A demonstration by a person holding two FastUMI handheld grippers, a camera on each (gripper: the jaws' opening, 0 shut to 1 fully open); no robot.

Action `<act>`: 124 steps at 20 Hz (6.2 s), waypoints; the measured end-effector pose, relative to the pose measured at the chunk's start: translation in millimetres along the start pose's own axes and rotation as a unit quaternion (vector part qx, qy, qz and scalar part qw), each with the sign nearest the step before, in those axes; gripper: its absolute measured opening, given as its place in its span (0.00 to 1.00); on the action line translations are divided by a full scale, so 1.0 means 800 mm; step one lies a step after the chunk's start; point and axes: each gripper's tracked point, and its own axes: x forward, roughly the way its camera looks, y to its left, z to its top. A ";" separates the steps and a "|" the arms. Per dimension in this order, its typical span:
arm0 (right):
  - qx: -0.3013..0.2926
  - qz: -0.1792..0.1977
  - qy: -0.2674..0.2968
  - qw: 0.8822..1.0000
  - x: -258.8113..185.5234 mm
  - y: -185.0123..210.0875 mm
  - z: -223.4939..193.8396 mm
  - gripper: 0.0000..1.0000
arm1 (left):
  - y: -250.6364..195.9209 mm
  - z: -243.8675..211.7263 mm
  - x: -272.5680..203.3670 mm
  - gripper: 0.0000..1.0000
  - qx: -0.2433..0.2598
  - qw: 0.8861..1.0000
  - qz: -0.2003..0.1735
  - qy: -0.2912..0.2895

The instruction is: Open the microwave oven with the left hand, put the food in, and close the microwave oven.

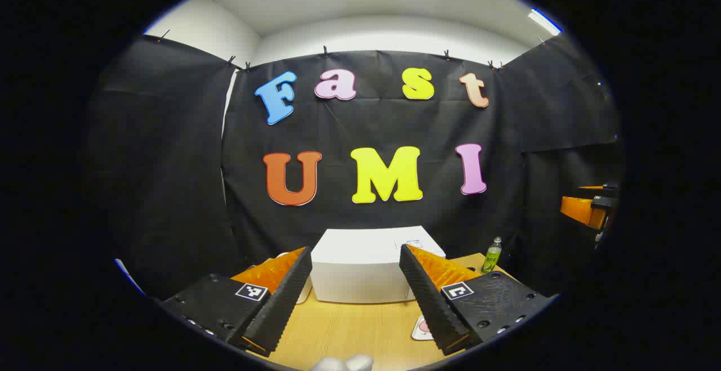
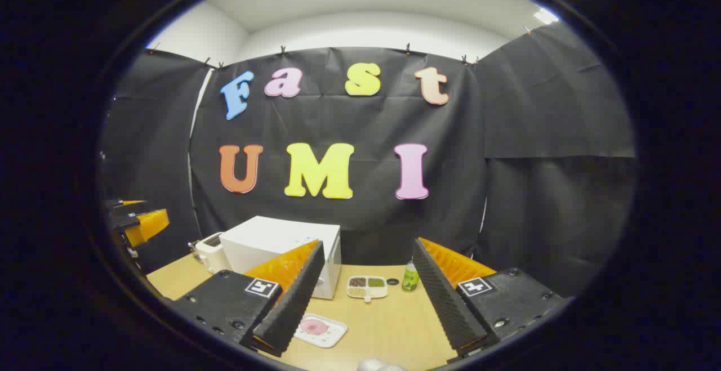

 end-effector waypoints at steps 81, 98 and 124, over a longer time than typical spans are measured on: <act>-0.038 0.087 0.060 0.994 0.018 0.031 -0.028 1.00 | -0.072 -0.353 0.125 0.57 -0.015 0.991 -0.079 0.107; 0.013 0.134 0.092 0.987 -0.019 0.123 -0.084 0.96 | 0.124 -0.355 0.017 0.97 0.013 0.991 0.016 0.134; 0.101 0.128 0.321 0.933 0.077 0.083 -0.367 0.83 | 0.194 -0.255 -0.076 0.96 0.006 0.987 0.122 0.101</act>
